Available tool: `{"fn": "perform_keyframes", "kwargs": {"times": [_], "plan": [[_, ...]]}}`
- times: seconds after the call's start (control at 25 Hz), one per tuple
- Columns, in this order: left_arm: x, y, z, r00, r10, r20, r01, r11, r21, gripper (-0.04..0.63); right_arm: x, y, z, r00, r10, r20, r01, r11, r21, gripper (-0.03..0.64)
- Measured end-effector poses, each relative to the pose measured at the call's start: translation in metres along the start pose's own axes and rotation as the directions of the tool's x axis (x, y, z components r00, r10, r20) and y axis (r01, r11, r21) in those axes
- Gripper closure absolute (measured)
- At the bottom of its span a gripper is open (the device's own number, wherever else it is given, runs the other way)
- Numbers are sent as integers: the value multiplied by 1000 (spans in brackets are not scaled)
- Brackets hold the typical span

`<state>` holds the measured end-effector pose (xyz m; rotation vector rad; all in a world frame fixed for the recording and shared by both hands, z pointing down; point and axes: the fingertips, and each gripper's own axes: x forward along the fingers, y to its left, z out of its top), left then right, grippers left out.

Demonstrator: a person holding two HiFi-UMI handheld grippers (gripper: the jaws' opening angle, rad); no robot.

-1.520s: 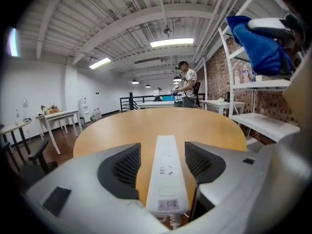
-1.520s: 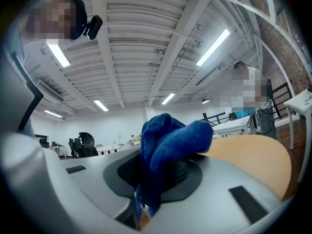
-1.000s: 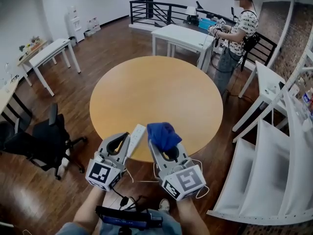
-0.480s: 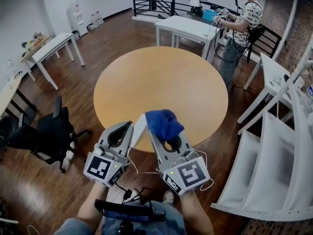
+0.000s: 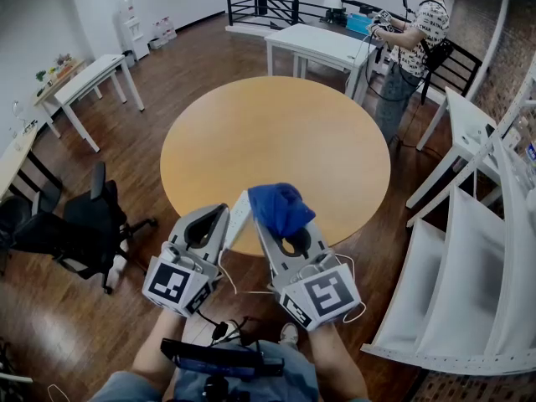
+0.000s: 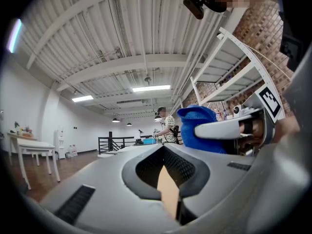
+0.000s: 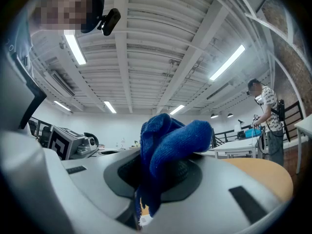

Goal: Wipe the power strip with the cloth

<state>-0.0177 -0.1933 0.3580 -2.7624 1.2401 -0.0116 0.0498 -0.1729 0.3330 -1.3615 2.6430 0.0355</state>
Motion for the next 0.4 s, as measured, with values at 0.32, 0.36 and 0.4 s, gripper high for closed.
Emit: {"fn": "perform_keyframes", "kwargs": {"times": [0.32,0.36,0.4], "plan": [[-2,4,1,1000,-5,-8,5,1000,-4,587,3,5,6,1000,3,18,-3,1000,-4,552],[-2,3,2,1000,-6,-8,6,1000,-4,588,3,5,6,1000,3,18,-3,1000,-4,552],[-1,3,2,1000,-7,-7,7,1000,-3,588,3,5,7,1000,3,18,-3,1000,-5,552]]}}
